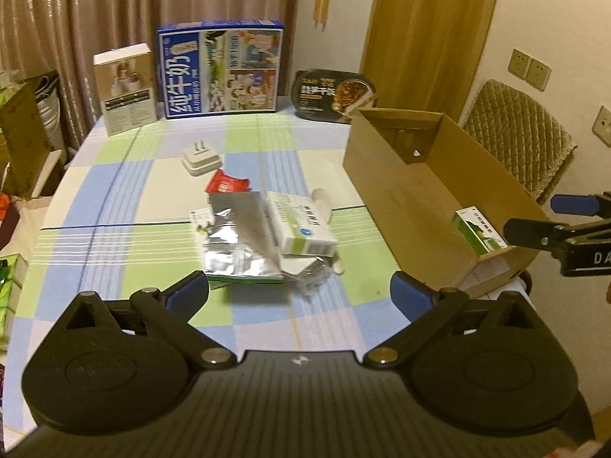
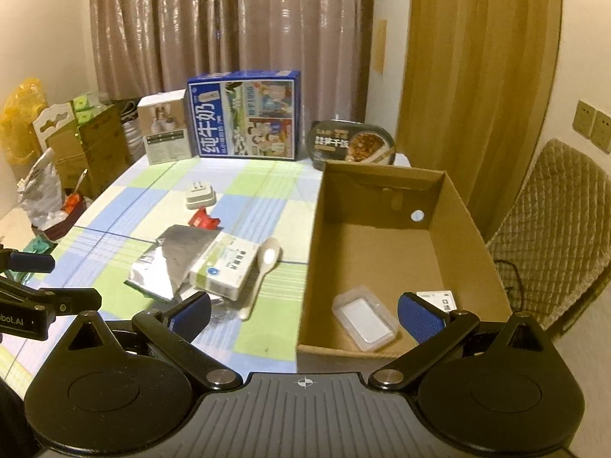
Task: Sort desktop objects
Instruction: 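Withdraw both tools from the cardboard box back over the table, then grasp the white medicine box with the right tool while the left tool approaches the silver foil bag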
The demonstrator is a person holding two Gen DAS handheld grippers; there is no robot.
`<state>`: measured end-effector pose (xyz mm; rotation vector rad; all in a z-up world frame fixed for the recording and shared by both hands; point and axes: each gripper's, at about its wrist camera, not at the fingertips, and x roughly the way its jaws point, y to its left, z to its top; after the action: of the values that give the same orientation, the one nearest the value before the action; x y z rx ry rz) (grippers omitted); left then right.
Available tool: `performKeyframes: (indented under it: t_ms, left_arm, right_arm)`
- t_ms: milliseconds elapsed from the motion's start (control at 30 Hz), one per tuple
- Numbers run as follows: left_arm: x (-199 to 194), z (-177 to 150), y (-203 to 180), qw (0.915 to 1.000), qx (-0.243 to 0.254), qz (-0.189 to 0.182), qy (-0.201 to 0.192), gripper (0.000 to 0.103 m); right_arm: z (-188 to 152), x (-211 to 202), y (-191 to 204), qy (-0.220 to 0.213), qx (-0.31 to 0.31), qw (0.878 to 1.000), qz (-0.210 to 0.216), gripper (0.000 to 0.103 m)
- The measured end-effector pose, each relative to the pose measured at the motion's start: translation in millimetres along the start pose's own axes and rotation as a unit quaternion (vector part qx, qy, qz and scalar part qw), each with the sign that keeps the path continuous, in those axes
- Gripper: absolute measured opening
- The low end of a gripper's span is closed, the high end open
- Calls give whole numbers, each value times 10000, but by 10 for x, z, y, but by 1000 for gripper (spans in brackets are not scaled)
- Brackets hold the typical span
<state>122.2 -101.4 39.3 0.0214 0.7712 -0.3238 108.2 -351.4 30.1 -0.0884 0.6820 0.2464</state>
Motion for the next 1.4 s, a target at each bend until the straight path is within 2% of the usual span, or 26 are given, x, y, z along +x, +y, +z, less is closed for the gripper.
performKeyframes:
  t_ms: [233,467,867,1000,1400]
  left_arm:
    - [-60,-73,193,9997,-36,252,-41,102]
    - [-35,-138,389,9993,-132,341,57,102]
    - [85,-186,705,9983,-314,470,145,102]
    - [174,-185,765,9982,-233,532,166,102]
    - [664,-139,942,9979,-87,535,351,102]
  right_arm:
    - [18,49,151,21,-148,9999,77,101]
    - [-1,95,254,60,-176,9996,195,101]
    - [-53,293,557,33,-184,9965,820,101]
    - [-93,448,640,114,-129,9946,1020,101]
    - [-218,1128,670,486,139,9913,1213,101]
